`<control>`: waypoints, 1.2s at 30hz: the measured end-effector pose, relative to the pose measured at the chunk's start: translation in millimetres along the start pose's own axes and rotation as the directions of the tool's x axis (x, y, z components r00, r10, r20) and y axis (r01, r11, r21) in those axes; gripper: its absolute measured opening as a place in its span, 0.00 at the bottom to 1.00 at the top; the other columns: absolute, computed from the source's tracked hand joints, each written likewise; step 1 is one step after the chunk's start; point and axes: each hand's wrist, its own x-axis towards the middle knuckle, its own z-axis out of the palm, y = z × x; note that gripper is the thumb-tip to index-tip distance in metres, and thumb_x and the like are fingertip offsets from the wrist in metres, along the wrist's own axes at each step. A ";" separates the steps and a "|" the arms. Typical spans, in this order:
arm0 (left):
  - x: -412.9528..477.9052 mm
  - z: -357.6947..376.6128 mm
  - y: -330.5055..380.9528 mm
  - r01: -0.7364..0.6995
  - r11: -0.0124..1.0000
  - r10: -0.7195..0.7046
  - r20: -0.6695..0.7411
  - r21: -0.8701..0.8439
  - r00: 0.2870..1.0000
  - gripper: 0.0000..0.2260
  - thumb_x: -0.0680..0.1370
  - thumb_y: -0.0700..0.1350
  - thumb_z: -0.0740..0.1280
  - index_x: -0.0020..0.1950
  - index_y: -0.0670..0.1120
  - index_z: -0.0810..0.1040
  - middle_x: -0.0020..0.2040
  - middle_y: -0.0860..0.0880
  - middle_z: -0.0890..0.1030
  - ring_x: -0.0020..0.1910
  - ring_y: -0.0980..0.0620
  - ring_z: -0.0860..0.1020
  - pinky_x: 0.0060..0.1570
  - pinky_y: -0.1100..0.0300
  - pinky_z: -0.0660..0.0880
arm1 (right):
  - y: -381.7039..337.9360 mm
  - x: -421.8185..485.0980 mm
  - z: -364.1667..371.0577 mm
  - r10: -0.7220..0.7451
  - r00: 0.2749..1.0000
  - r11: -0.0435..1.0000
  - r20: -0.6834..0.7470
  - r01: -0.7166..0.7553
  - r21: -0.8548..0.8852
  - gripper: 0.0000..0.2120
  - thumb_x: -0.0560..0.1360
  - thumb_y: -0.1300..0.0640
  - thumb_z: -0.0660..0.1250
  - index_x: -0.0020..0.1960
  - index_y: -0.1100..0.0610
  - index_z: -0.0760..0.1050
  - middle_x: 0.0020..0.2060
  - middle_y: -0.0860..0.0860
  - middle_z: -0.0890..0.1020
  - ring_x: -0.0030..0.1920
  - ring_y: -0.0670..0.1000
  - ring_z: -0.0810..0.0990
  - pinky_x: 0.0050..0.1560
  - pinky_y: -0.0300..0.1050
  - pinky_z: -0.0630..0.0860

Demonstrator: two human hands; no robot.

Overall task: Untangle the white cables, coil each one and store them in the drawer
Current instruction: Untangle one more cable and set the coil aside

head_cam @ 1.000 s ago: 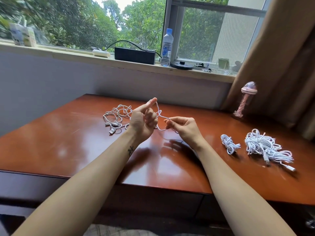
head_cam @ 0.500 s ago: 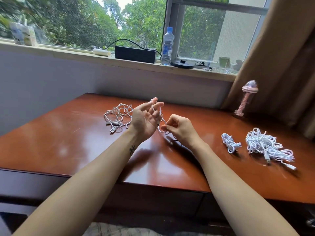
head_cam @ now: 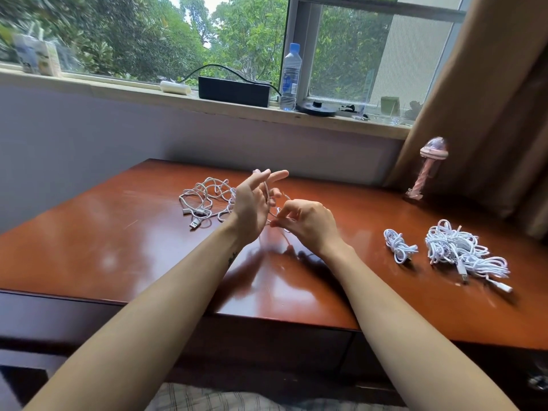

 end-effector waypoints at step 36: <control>8.7 -18.9 -30.4 -0.115 0.655 -0.054 0.198 0.747 0.979 0.46 0.69 0.82 0.42 0.46 0.41 0.76 0.43 0.44 0.78 0.41 0.51 0.75 0.47 0.53 0.71 | 7.0 2.2 -13.6 -0.339 0.916 0.941 -0.213 0.332 -0.067 0.14 0.70 0.53 0.78 0.41 0.58 0.75 0.38 0.51 0.78 0.37 0.56 0.78 0.37 0.52 0.77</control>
